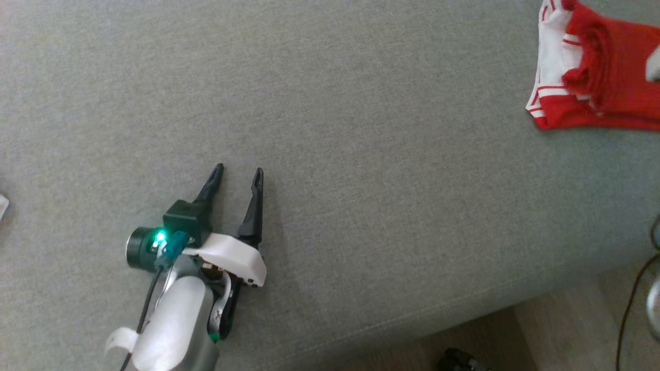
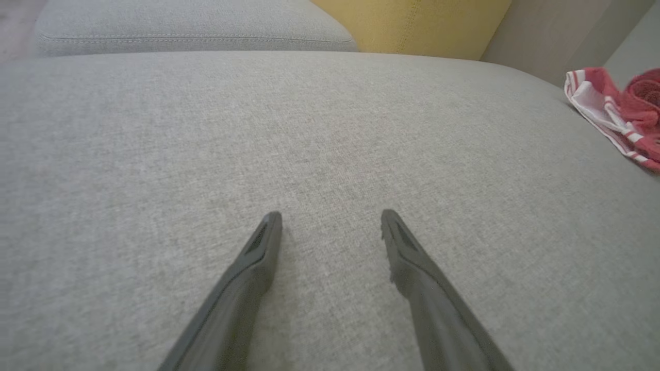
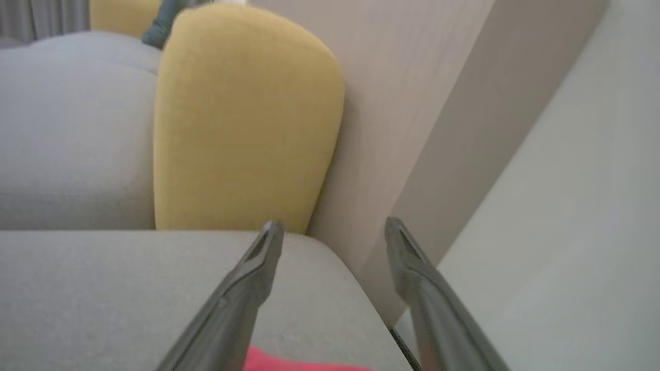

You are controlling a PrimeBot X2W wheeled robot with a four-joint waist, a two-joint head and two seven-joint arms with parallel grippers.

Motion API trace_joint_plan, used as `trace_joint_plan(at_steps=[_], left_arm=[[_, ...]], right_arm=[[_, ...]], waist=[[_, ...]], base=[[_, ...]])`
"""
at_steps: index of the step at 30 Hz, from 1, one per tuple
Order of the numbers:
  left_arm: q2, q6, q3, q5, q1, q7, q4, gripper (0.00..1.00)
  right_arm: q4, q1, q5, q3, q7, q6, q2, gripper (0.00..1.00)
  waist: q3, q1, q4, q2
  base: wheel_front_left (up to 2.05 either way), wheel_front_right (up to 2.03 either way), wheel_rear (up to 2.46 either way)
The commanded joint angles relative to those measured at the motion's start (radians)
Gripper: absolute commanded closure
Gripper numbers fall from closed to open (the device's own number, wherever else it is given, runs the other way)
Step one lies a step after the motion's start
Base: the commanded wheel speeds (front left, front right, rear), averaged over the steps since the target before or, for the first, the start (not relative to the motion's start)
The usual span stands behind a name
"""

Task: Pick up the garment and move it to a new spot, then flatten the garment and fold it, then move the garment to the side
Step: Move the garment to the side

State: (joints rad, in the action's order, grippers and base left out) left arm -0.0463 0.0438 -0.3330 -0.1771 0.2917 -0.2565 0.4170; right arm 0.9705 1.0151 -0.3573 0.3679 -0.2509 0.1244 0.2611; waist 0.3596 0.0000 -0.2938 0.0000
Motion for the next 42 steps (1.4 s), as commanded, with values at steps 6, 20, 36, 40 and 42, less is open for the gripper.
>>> trace_joint_plan(at_steps=[6,20,36,40,42], left_arm=[[-0.004,0.018,0.054,0.003,0.008,-0.005,-0.031,0.0],[-0.004,0.091,0.096,-0.035,-0.051,-0.005,-0.069,0.0],[-0.004,0.136,0.169,-0.009,-0.189,-0.005,-0.095,0.0],[-0.004,0.133,0.189,-0.005,-0.214,-0.005,-0.098,0.0],[-0.004,0.132,0.195,0.0,-0.222,-0.005,-0.103,0.0]], right_arm=[[-0.172,-0.017,0.097,-0.136,-0.011,0.006,-0.095,0.0],[-0.35,-0.378,0.352,-0.347,-0.011,0.006,-0.202,0.0],[-0.39,-0.677,0.476,-0.371,-0.011,0.006,-0.211,0.0],[-0.391,-0.709,0.475,-0.372,-0.011,0.006,-0.211,0.0],[-0.395,-0.723,0.478,-0.375,-0.011,0.006,-0.211,0.0]], waist=[[-0.02,0.0,0.018,0.0],[-0.145,0.0,0.158,0.0],[-0.305,0.0,0.252,0.0],[-0.341,0.0,0.262,0.0],[-0.352,0.0,0.267,0.0]], base=[[0.0,0.0,0.0],[0.0,0.0,0.0],[0.0,0.0,0.0],[0.0,0.0,0.0],[0.0,0.0,0.0]])
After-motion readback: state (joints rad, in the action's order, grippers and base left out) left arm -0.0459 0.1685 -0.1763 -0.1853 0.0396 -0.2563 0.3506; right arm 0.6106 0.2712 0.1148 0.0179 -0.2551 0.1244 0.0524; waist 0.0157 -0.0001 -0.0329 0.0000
